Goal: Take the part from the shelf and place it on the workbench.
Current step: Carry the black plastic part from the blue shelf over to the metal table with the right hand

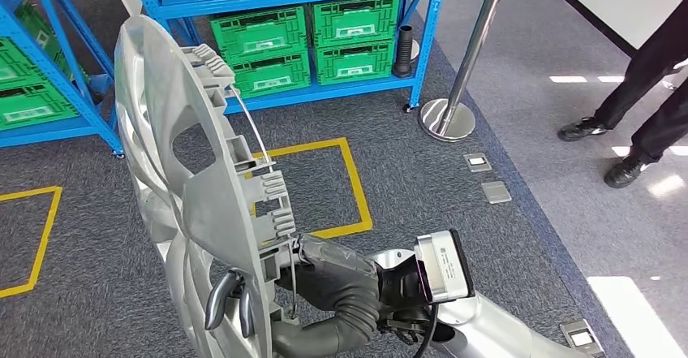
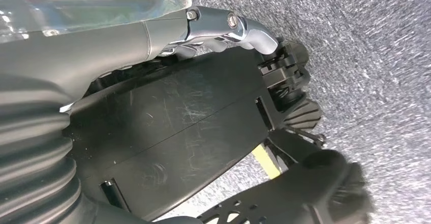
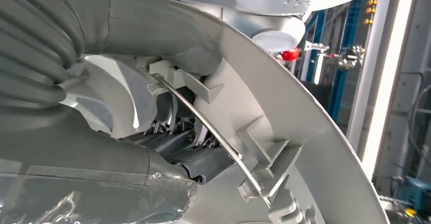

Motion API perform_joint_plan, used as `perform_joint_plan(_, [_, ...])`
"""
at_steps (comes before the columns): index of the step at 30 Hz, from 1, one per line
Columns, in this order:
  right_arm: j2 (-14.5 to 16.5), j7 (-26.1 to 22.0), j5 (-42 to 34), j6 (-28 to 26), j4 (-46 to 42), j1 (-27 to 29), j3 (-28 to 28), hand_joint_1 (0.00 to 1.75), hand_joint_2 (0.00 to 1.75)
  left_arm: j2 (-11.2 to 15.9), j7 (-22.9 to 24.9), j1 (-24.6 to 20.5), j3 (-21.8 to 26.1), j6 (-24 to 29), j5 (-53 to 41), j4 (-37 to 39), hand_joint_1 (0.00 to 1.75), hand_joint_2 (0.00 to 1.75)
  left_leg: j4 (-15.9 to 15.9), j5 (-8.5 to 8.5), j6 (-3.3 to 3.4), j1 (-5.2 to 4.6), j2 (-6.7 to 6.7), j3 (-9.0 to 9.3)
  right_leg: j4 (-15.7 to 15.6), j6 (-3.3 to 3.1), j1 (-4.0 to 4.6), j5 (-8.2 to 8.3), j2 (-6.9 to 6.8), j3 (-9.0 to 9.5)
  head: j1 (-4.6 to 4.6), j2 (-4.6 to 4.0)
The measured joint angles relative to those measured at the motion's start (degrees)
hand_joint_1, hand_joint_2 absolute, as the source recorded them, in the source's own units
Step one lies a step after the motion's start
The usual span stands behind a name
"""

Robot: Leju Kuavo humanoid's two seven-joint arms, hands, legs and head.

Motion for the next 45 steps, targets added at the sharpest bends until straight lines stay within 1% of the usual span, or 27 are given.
perform_joint_plan(1, [-0.1,0.0,0.1,0.0,0.0,0.2,0.0,1.75,1.75,0.0,0.0,0.0,0.0,0.0,0.0,0.0,0.0,1.75,0.2,0.0,-0.04,0.02,-0.6,-0.11,2.1,0.2,-0.15,-0.15,0.09,-1.15,0.1,0.0])
perform_joint_plan(2, [-0.1,0.0,0.2,0.0,0.0,0.3,0.0,1.75,1.75,-0.1,-0.1,0.0,0.0,-0.1,0.0,0.0,0.0,1.75,0.5,-0.04,-0.11,0.06,-1.27,-0.19,2.2,0.36,-0.29,0.8,0.13,-1.37,0.14,0.0])
perform_joint_plan(3, [-0.1,0.0,0.2,-0.1,0.0,0.3,0.0,1.75,1.75,-0.1,-0.1,0.0,0.0,-0.1,0.0,0.0,0.0,1.75,0.8,-0.12,-0.24,0.11,-1.96,-0.25,0.1,0.46,-0.43,2.71,0.37,-0.57,0.18,0.0])
perform_joint_plan(5, [-0.1,0.1,0.3,-0.2,0.0,0.4,0.0,1.75,1.75,-0.3,-0.1,-0.2,0.0,-0.1,0.0,-0.1,0.0,1.75,1.5,-0.39,-0.74,0.2,-3.24,-0.57,-6.8,0.51,-0.86,6.46,2.56,2.4,0.25,0.0])
perform_joint_plan(7, [-0.2,0.1,0.3,-0.3,0.0,0.4,-0.1,1.75,1.75,-0.3,-0.2,-0.3,0.0,-0.1,0.0,-0.2,0.0,1.75,2.2,-0.41,-1.48,0.36,-4.36,-1.48,-11.0,0.16,-1.04,7.3,4.67,4.08,0.24,0.0])
perform_joint_plan(8, [-0.2,0.1,0.4,-0.3,0.0,0.4,-0.1,1.75,1.75,-0.3,-0.2,-0.4,0.0,0.0,0.0,-0.2,0.0,1.75,2.4,-0.25,-1.9,0.49,-4.91,-1.95,-11.3,-0.15,-0.96,6.96,4.86,4.17,0.25,0.0])
perform_joint_plan(10, [-0.1,0.1,0.5,-0.3,0.0,0.4,-0.2,1.75,1.75,-0.3,-0.3,-0.5,0.0,0.0,0.0,-0.3,0.0,1.75,2.4,-0.03,-2.61,0.72,-5.51,-2.5,-11.7,-0.83,-0.93,7.11,3.63,4.09,0.22,0.0])
perform_joint_plan(12, [0.0,0.1,0.6,-0.5,0.0,0.4,-0.3,1.75,1.75,-0.2,-0.3,-0.5,0.0,0.1,0.0,-0.3,0.0,1.75,4.4,-1.45,-3.26,0.62,-3.61,-3.55,-12.1,-1.53,-1.08,7.3,2.11,4.32,-0.17,0.0])
perform_joint_plan(14, [0.1,0.1,0.7,-0.6,0.0,0.4,-0.4,1.75,1.75,-0.1,-0.3,-0.6,0.0,0.2,0.0,-0.3,0.0,1.75,10.5,-4.82,-3.87,0.64,-1.09,-6.06,-12.3,-1.95,-1.03,7.29,0.45,4.47,-0.73,0.0])
perform_joint_plan(15, [0.0,0.1,0.7,-0.6,0.0,0.5,-0.4,1.75,1.75,0.0,-0.3,-0.7,0.0,0.2,0.0,-0.3,0.0,1.75,14.0,-6.34,-4.1,0.72,-0.65,-7.36,-12.2,-2.03,-0.98,7.24,-0.42,4.47,-0.85,0.0])
perform_joint_plan(17, [0.0,0.1,0.8,-0.6,0.0,0.6,-0.4,1.75,1.75,0.1,-0.3,-0.9,0.0,0.2,0.0,-0.3,0.0,1.75,17.1,-6.76,-4.34,0.8,-0.34,-8.1,-12.2,-2.07,-0.93,7.17,-2.1,4.46,-1.02,0.0])
perform_joint_plan(19, [0.1,0.1,1.0,-0.6,0.0,0.6,-0.5,1.75,1.75,0.3,-0.3,-0.7,0.0,0.2,0.0,-0.3,0.0,1.75,12.2,-3.48,-4.2,0.79,0.72,-5.32,-12.2,-1.94,-0.88,7.05,-3.53,4.58,-1.16,0.0])
perform_joint_plan(21, [0.1,0.1,1.2,-0.9,0.0,0.7,-0.5,1.75,1.75,0.4,-0.3,-0.3,0.0,0.2,0.2,-0.3,0.0,1.75,5.4,-0.95,-3.65,0.33,3.24,-2.07,-12.2,-1.58,-0.66,6.92,-4.71,4.71,-1.36,0.0])
perform_joint_plan(23, [0.3,0.1,1.3,-1.9,-0.3,1.2,-0.4,1.75,1.75,0.5,-0.4,0.1,0.0,0.3,0.3,-0.3,0.0,1.75,2.5,-1.04,-2.77,-0.17,4.46,-0.89,-12.1,-1.03,-0.28,6.91,-5.89,4.58,-1.5,0.0])
perform_joint_plan(25, [0.7,0.2,1.7,-3.2,-0.5,2.2,-0.1,1.75,1.75,0.5,-0.8,0.4,0.0,0.3,0.3,-0.3,0.0,1.75,1.8,-1.12,-1.9,-0.12,3.35,-0.78,-12.2,-0.37,-0.19,6.81,-6.91,4.58,-1.46,0.0])
perform_joint_plan(27, [1.0,0.3,2.3,-4.0,-0.9,2.8,0.3,1.75,1.75,0.4,-1.2,0.6,0.0,0.3,0.4,-0.3,0.0,1.75,1.5,-0.77,-1.26,0.19,2.03,-0.79,-10.7,0.2,-0.48,5.55,-4.85,4.1,-1.19,0.0])
perform_joint_plan(29, [1.1,0.3,2.6,-4.4,-1.3,3.3,0.7,1.75,1.75,0.3,-1.4,0.5,0.0,0.3,0.6,-0.3,0.0,1.75,1.4,-0.57,-0.81,0.35,0.85,-0.81,-4.9,0.44,-0.66,2.43,-1.35,1.47,-0.66,0.0])
perform_joint_plan(31, [1.0,0.3,2.6,-4.6,-1.4,3.8,1.1,1.75,1.75,0.2,-1.6,0.5,0.0,0.3,0.9,-0.3,0.0,1.75,1.4,-0.53,-0.61,0.28,-0.55,-0.87,1.9,0.43,-0.59,0.06,-0.11,-1.94,-0.26,0.0])
perform_joint_plan(32, [1.0,0.3,2.6,-4.7,-1.4,4.0,1.3,1.75,1.75,0.2,-1.8,0.5,0.0,0.2,1.0,-0.4,0.0,1.75,1.5,-0.53,-0.57,0.24,-1.37,-0.88,3.2,0.37,-0.54,0.31,0.05,-2.73,-0.2,0.0])
perform_joint_plan(33, [1.0,0.3,2.6,-4.8,-1.4,4.1,1.5,1.75,1.75,0.1,-1.9,0.5,0.0,0.2,1.0,-0.4,0.0,1.75,1.6,-0.55,-0.58,0.22,-2.27,-0.88,2.4,0.24,-0.52,1.63,0.2,-2.56,-0.14,0.0])
perform_joint_plan(34, [1.0,0.3,2.6,-4.9,-1.5,4.1,1.6,1.75,1.75,0.1,-2.1,0.4,0.0,0.2,1.0,-0.4,0.0,1.75,1.8,-0.61,-0.65,0.22,-3.17,-0.88,-0.5,0.05,-0.51,3.76,0.65,-1.43,-0.07,0.0])
perform_joint_plan(36, [1.0,0.3,2.5,-5.0,-1.7,4.0,1.7,1.75,1.75,-0.1,-2.2,0.3,0.0,0.1,1.0,-0.4,0.0,1.75,2.2,-0.81,-0.99,0.31,-4.8,-1.09,-7.5,-0.43,-0.72,7.09,3.38,1.59,0.08,0.0])
perform_joint_plan(38, [1.0,0.2,2.5,-5.0,-2.0,4.0,1.8,1.75,1.75,-0.1,-2.2,0.1,0.0,0.1,1.1,-0.4,0.0,1.75,2.5,-0.83,-1.62,0.56,-6.01,-1.64,-11.0,-0.74,-0.76,7.65,5.39,3.09,0.1,0.0])
perform_joint_plan(40, [1.1,0.2,2.5,-5.1,-2.1,3.9,1.9,1.75,1.75,-0.1,-2.3,0.1,0.0,0.1,1.1,-0.4,0.0,1.75,2.4,-0.67,-2.39,0.84,-7.18,-2.0,-11.6,-1.14,-0.71,7.52,4.51,3.38,0.14,0.0])
perform_joint_plan(41, [1.2,0.2,2.5,-5.2,-2.1,3.9,1.9,1.75,1.75,-0.1,-2.4,0.1,0.0,0.1,1.1,-0.4,0.0,1.75,2.5,-0.83,-2.73,0.82,-6.82,-2.16,-11.9,-1.43,-0.78,7.56,3.75,3.62,0.13,0.0])
perform_joint_plan(43, [1.4,0.2,2.4,-5.3,-2.3,3.8,1.9,1.75,1.75,0.0,-2.5,0.2,0.0,0.3,1.1,-0.4,0.0,1.75,5.1,-2.46,-3.41,0.68,-3.94,-3.33,-12.5,-2.04,-0.97,7.59,2.08,4.27,-0.36,0.0])
perform_joint_plan(45, [1.4,0.2,2.4,-5.5,-2.4,3.7,1.9,1.75,1.75,0.1,-2.9,0.2,0.1,0.7,1.2,-0.4,0.0,1.75,11.6,-5.46,-4.02,0.76,-0.91,-6.1,-12.6,-2.4,-0.84,7.33,0.27,4.72,-0.89,0.0])
